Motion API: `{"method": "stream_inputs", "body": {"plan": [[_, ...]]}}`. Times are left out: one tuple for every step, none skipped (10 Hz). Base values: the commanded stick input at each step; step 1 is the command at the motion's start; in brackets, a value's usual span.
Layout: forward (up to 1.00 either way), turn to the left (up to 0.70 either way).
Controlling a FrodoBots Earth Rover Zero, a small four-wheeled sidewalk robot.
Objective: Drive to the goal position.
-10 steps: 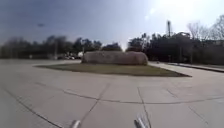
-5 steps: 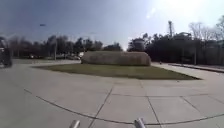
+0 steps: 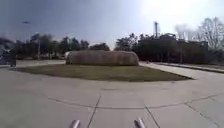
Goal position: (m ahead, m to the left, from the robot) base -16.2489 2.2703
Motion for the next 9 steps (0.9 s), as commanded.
{"method": "stream_inputs", "body": {"plan": [[1.00,0.00],[1.00,0.00],[1.00,0.00],[1.00,0.00],[1.00,0.00],[1.00,0.00],[1.00,0.00],[0.76,0.00],[0.00,0.00]]}}
